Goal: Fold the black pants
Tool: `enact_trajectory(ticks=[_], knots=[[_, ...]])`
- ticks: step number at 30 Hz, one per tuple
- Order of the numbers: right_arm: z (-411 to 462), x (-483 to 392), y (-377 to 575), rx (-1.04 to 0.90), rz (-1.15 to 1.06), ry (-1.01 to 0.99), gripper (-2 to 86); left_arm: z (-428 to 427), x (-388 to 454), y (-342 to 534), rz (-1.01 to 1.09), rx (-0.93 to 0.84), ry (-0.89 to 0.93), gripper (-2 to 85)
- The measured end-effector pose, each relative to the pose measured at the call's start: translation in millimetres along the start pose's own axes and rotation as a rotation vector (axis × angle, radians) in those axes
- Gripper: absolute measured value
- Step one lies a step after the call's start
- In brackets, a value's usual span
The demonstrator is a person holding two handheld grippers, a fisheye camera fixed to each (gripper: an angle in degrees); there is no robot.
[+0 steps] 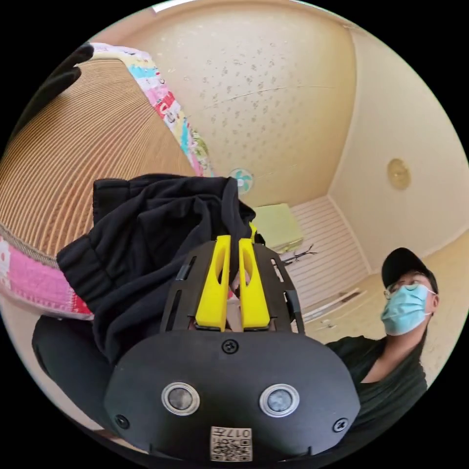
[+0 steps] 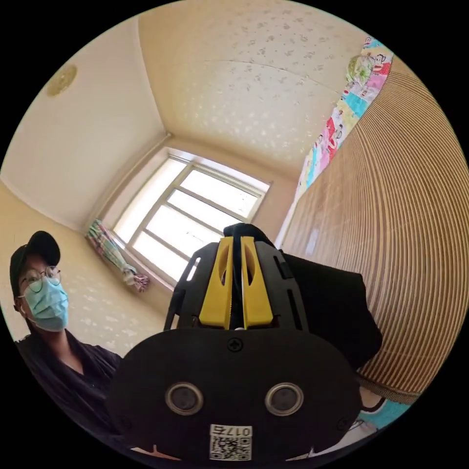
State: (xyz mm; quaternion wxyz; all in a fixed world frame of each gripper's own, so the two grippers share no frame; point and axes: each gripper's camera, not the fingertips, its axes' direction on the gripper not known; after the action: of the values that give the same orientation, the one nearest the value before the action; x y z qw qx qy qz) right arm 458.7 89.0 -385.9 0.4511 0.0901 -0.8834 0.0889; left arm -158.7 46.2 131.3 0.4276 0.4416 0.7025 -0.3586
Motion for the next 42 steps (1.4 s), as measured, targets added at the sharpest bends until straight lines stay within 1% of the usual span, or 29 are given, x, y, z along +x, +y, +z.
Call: enact_trajectory(ticks=[1,3,6,8,9,10,12,13,14,15,16,17,18,19,20,21,23,24,26,29,31,32,33,35,36,38,40,41,42], knots=[[-1.4,-13.1,-11.5,0.006,-0.034,-0.039,2.8,-5.0,26.3,-14.9,0.075,0.022,0.060,3.4],[-6.6,-71.1,-63.5,0.039,-0.162,-0.168,2.7,-16.4,63.7,-38.9,0.155,0.072,0.157,3.2],[-31.8,-142.5,-129.6,0.149,-0.322,-0.325,2.7,-39.7,110.5,-77.6,0.215,0.162,0.341,3.2],[-54.8,-172.2,-165.0,0.213,-0.388,-0.394,2.7,-55.4,138.5,-90.2,0.284,0.234,0.336,3.2],[-72.6,-187.5,-184.0,0.239,-0.416,-0.388,2.7,-64.5,153.6,-92.1,0.332,0.268,0.292,3.3],[-81.5,-194.9,-191.7,0.243,-0.431,-0.354,2.7,-69.2,164.3,-90.2,0.379,0.275,0.251,3.4],[-115.6,-216.5,-202.6,0.247,-0.485,-0.086,2.6,-70.3,165.2,-79.5,0.367,0.283,0.180,3.7],[-121.3,-218.3,-201.0,0.232,-0.494,-0.002,2.6,-64.4,157.8,-68.8,0.337,0.274,0.120,3.8],[-126.4,-214.6,-194.8,0.171,-0.497,0.172,2.6,-58.8,152.5,-62.6,0.329,0.256,0.091,3.8],[-126.2,-198.6,-183.6,0.103,-0.473,0.349,2.5,-43.6,137.4,-49.2,0.304,0.197,0.022,3.8],[-124.9,-185.6,-176.0,0.074,-0.449,0.442,2.5,-25.5,114.8,-34.8,0.234,0.118,-0.071,3.9],[-118.5,-147.7,-159.0,0.000,-0.370,0.641,2.4,-16.0,101.6,-27.4,0.184,0.074,-0.122,3.9],[-108.4,-95.7,-141.1,-0.108,-0.239,0.838,2.4,6.0,70.0,-10.3,0.057,-0.038,-0.226,3.8],[-103.1,-65.1,-130.9,-0.174,-0.153,0.935,2.4,29.2,38.3,9.2,-0.059,-0.170,-0.295,3.7],[-93.2,-2.0,-105.2,-0.318,0.011,1.101,2.3,39.4,24.2,19.4,-0.111,-0.228,-0.317,3.6],[-85.8,48.7,-73.7,-0.421,0.104,1.179,2.3,52.5,4.3,38.8,-0.183,-0.282,-0.329,3.6],[-79.6,86.5,-35.9,-0.452,0.156,1.188,2.4,57.3,-3.9,58.6,-0.211,-0.271,-0.292,3.8],[-77.3,92.9,-22.3,-0.413,0.157,1.164,2.6,55.3,-0.4,62.9,-0.213,-0.252,-0.294,4.1],[-73.9,91.9,-16.5,-0.335,0.151,1.146,3.4,49.8,16.5,59.2,-0.199,-0.204,-0.379,5.6],[-57.0,85.1,-34.8,-0.234,0.095,1.160,6.0,63.6,71.2,30.6,-0.055,-0.191,-0.545,9.1],[-38.5,90.5,-55.0,-0.212,0.050,1.199,8.1,108.3,111.5,0.8,0.115,-0.239,-0.656,10.6],[-25.9,104.2,-69.9,-0.213,0.043,1.237,9.2,124.7,117.0,-7.2,0.155,-0.264,-0.669,10.7],[-14.2,126.2,-84.6,-0.223,0.053,1.260,10.0,162.2,119.2,-24.1,0.211,-0.331,-0.688,11.4],[2.8,175.6,-102.0,-0.279,0.094,1.269,10.1,220.2,102.0,-49.8,0.206,-0.424,-0.715,13.3],[12.0,216.2,-108.8,-0.326,0.187,1.267,10.0,257.2,83.0,-65.0,0.180,-0.470,-0.726,14.5],[28.1,255.3,-106.9,-0.350,0.246,1.215,9.9,306.6,51.4,-78.7,0.146,-0.531,-0.818,15.6],[49.0,271.5,-96.2,-0.369,0.235,1.298,9.0,359.4,9.9,-69.7,0.098,-0.661,-0.969,15.3],[65.3,277.9,-84.9,-0.405,0.211,1.367,8.0,369.5,-0.3,-61.6,0.078,-0.704,-0.997,15.1],[82.0,283.0,-70.2,-0.448,0.185,1.406,6.8,376.4,4.5,-45.6,0.141,-0.647,-1.050,13.7]])
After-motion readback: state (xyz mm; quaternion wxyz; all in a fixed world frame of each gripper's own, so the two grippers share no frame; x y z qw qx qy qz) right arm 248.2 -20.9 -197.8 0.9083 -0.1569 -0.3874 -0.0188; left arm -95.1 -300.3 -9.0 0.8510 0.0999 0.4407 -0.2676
